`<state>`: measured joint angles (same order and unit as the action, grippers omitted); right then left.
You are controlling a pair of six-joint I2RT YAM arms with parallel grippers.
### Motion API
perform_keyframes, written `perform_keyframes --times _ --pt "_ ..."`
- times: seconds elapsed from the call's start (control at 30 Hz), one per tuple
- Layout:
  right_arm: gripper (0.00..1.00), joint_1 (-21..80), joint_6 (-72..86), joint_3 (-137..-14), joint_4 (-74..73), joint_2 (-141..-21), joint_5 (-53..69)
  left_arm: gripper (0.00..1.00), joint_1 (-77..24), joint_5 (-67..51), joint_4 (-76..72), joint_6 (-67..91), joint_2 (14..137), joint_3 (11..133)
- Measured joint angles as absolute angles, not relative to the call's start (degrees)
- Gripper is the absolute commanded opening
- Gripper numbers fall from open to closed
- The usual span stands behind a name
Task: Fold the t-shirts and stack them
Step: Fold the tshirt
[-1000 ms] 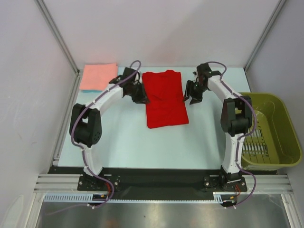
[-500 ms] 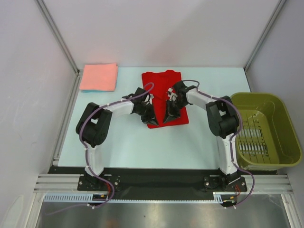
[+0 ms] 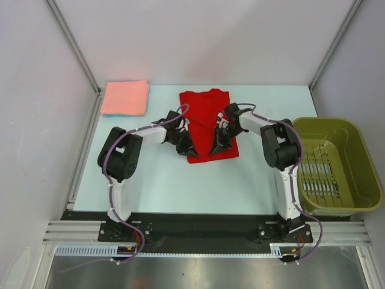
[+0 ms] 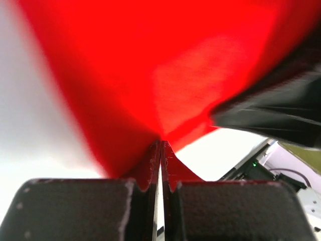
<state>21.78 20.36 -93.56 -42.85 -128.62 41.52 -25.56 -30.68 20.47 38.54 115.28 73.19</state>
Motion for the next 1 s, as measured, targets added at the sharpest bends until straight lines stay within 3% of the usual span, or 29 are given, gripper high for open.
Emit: perform_keyframes --times 0.47,0.7,0.83,1.0 --pt "0.00 9.0 15.9 -82.3 -42.8 -124.8 44.7 0.03 -22.4 -33.8 19.0 37.0 116.0 70.0" --pt "0.02 5.0 14.4 -80.9 -44.0 -120.9 38.1 0.04 -22.3 -31.6 20.8 34.1 113.2 67.9" --pt "0.06 4.8 13.5 -81.0 -44.0 -117.8 32.1 0.14 -22.2 -29.6 23.1 32.2 110.5 67.2" --pt "0.16 7.3 17.3 -83.2 -39.2 -116.4 31.9 0.15 -21.3 -30.9 23.3 32.1 109.3 70.5"
